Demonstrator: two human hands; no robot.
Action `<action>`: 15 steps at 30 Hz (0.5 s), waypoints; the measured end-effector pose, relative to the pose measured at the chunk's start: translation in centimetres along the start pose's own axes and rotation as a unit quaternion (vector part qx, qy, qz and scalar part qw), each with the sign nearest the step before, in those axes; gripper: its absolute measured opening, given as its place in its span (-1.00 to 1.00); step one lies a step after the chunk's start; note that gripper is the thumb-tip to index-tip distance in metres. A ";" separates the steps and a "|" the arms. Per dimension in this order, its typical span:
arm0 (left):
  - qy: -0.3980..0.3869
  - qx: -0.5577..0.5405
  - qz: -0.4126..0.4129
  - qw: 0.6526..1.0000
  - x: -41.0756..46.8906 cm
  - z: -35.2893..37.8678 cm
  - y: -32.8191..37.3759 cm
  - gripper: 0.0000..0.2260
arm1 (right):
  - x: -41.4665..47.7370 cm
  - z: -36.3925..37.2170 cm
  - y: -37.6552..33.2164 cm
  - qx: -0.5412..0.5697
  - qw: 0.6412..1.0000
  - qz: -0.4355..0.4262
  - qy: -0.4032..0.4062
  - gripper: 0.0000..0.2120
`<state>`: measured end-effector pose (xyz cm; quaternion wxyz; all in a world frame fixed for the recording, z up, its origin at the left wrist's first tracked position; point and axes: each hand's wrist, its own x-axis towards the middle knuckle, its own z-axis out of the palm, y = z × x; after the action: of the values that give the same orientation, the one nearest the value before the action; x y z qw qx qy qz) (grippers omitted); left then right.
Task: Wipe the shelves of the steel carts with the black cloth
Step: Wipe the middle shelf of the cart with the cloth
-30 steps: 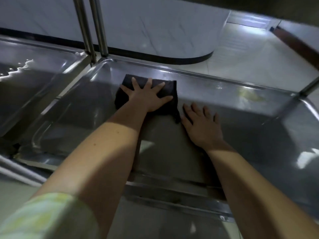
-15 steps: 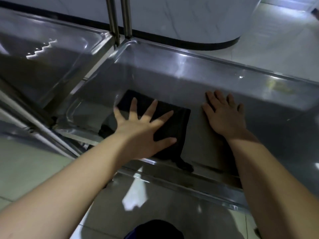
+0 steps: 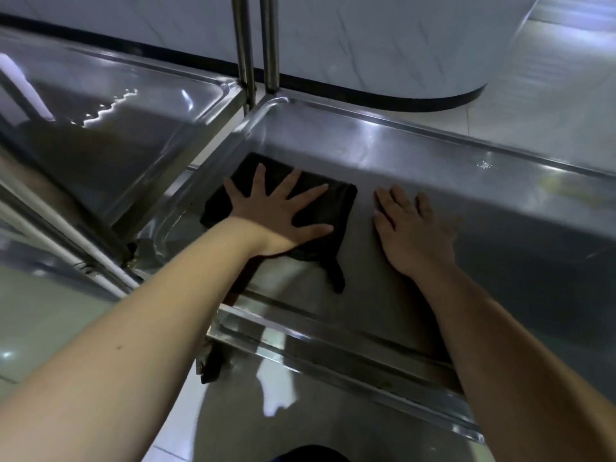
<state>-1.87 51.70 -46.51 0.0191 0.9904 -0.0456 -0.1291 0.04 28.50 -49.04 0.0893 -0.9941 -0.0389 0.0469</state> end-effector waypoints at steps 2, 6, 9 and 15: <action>0.008 0.001 -0.002 1.000 3.1 -1.0 -0.6 -0.34 | -0.2 -0.1 -0.5 -0.018 1.000 0.006 -0.001 -0.52; -0.014 -0.017 -0.024 0.999 8.7 -3.4 0.0 -0.32 | -0.3 0.1 -0.5 -0.047 0.999 0.003 0.009 -0.51; -0.022 -0.024 -0.033 0.999 10.8 -4.3 0.8 -0.32 | -0.2 0.0 -0.4 -0.029 1.000 0.008 0.004 -0.52; -0.011 -0.020 -0.013 1.000 6.9 -2.6 0.4 -0.32 | -0.3 -0.2 -0.5 -0.013 1.000 0.010 0.008 -0.52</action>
<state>5.40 50.77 -45.73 0.0364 0.9888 -0.0305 -0.1416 -0.27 28.94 -48.71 0.0758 -0.9959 -0.0293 0.0397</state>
